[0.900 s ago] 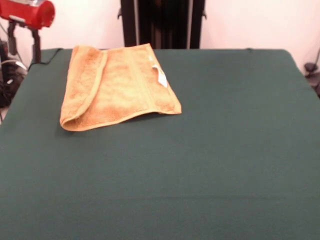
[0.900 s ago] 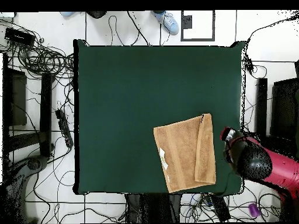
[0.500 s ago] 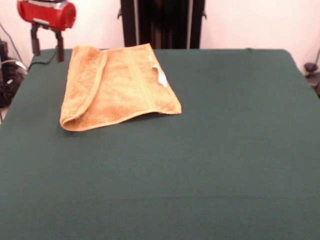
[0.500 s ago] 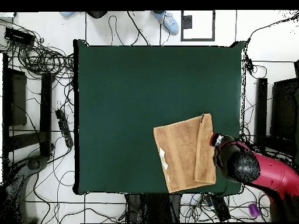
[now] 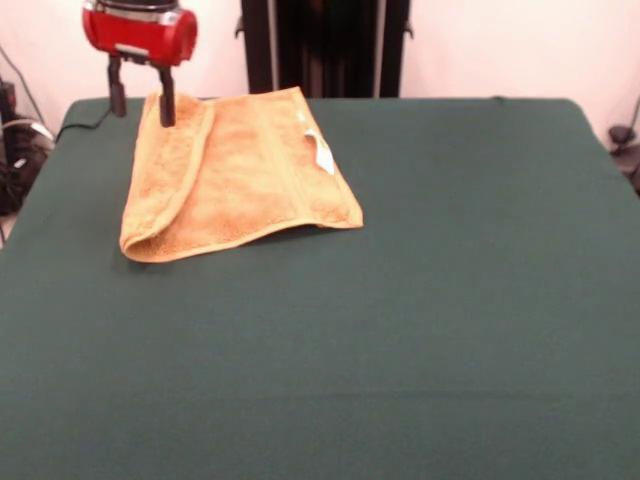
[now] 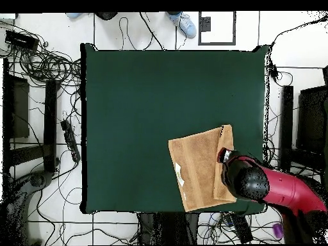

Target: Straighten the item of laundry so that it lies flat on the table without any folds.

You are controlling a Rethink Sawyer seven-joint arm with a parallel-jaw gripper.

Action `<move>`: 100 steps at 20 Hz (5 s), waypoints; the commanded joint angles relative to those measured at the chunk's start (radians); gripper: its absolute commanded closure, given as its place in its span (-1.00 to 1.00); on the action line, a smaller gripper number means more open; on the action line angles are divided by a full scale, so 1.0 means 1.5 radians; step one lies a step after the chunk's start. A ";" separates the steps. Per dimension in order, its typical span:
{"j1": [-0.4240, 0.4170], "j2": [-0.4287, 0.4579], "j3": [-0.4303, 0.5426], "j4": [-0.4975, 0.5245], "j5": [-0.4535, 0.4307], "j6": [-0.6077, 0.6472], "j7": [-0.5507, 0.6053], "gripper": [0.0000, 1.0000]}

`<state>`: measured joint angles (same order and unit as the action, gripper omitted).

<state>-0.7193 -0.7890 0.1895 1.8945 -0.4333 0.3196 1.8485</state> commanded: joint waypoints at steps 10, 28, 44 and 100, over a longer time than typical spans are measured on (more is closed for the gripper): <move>0.070 0.121 0.011 0.015 -0.025 -0.146 0.069 -1.00; 0.051 0.192 0.009 -0.047 -0.057 -0.171 0.021 -1.00; 0.019 0.168 0.035 -0.089 -0.100 -0.097 -0.028 -1.00; 0.024 0.113 0.076 0.056 -0.009 -0.059 0.073 -1.00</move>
<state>-0.7226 -0.6869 0.1861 1.8758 -0.5081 0.1889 1.8485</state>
